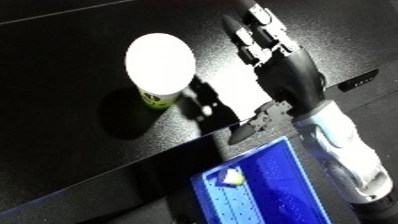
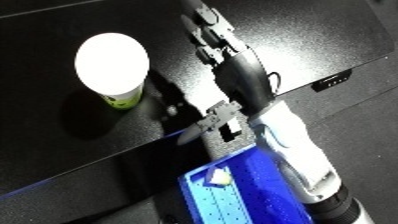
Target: Pick up the object and place it into the box
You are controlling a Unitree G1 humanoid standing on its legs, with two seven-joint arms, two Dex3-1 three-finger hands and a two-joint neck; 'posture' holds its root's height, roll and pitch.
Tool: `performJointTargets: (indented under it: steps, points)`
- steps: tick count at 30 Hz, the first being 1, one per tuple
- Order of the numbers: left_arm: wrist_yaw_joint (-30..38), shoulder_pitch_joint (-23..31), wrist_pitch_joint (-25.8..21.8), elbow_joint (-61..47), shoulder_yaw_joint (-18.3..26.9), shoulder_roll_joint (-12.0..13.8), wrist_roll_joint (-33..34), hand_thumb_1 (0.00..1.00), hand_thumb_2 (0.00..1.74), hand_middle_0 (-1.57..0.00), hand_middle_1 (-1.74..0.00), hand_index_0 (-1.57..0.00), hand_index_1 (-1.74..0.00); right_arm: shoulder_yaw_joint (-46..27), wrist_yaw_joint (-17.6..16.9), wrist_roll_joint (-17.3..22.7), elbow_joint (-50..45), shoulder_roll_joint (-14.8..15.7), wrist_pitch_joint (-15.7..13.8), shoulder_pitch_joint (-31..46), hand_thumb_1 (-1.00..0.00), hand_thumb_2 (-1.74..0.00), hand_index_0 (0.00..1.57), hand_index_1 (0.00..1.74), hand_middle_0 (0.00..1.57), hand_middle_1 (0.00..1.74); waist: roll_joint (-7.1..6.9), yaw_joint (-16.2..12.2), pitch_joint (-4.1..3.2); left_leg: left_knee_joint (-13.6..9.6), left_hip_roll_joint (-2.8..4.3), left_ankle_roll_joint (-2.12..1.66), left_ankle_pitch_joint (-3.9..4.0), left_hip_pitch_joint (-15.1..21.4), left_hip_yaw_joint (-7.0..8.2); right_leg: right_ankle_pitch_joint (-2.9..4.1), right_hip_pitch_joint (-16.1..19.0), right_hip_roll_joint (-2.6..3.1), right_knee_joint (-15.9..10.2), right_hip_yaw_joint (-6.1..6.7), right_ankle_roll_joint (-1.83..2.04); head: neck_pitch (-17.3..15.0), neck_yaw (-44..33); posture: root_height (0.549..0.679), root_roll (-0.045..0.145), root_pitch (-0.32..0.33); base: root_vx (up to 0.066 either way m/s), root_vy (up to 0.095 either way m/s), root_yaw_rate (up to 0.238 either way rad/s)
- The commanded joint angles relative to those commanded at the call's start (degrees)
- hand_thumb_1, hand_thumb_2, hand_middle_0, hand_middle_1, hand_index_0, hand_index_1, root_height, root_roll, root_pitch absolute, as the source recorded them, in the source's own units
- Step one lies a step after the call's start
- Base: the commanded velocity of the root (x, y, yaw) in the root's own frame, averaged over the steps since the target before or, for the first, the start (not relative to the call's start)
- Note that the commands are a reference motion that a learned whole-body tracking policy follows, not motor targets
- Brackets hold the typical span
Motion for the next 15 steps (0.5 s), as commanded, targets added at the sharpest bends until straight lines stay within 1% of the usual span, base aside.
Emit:
performJointTargets:
  steps: [2,5,10,15]
  points:
    - [0.0,-0.07,0.24,-0.15,-0.1,0.03,0.33,0.0,0.0,0.0,0.0,0.0,0.0,1.2,-1.14,-0.84,0.94,-0.39,1.67,-1.29,0.0,0.0,0.0,0.0,0.0,0.0,0.03,0.38,0.02,0.15,-0.09,0.03,-0.01,-0.15,-0.14,-0.14,-0.04,-0.05,0.16,-0.08,-0.13,0.37,0.26,0.63,0.056,-0.018,0.003,-0.016,0.094]
    - [0.05,-0.36,0.79,-0.44,-0.26,0.07,0.85,0.0,0.0,0.0,0.0,0.0,0.0,3.14,-1.96,-1.4,2.14,-0.66,4.0,-3.06,0.0,0.0,0.0,0.0,0.0,0.0,0.08,0.9,0.08,0.33,-0.25,0.07,0.0,-0.38,-0.36,-0.26,-0.19,-0.1,0.37,-0.22,-0.27,0.7,0.86,0.629,0.055,-0.017,0.001,-0.017,0.084]
    - [0.1,-0.83,1.57,-0.97,-0.71,0.13,1.28,0.0,0.0,0.0,0.0,0.0,0.0,6.39,-1.14,-0.7,3.7,-0.13,7.47,-5.28,0.0,0.0,0.0,0.0,0.0,0.0,0.13,1.59,0.18,0.76,-0.37,0.17,-0.01,-0.75,-0.65,-0.34,-0.42,-0.35,0.69,-0.43,-0.38,0.81,1.99,0.628,0.056,-0.018,0.008,-0.011,0.064]
    - [0.45,-1.38,2.43,-1.67,-1.45,0.05,1.36,0.0,0.0,0.0,0.0,0.0,0.0,9.28,-0.04,0.78,5.58,1.25,9.83,-7.82,0.0,0.0,0.0,0.0,0.0,0.0,0.35,2.3,0.11,0.98,-0.54,0.2,0.02,-0.95,-0.81,-0.42,-0.55,-0.67,0.96,-0.62,-0.46,0.88,3.74,0.628,0.058,-0.019,0.009,-0.003,0.061]
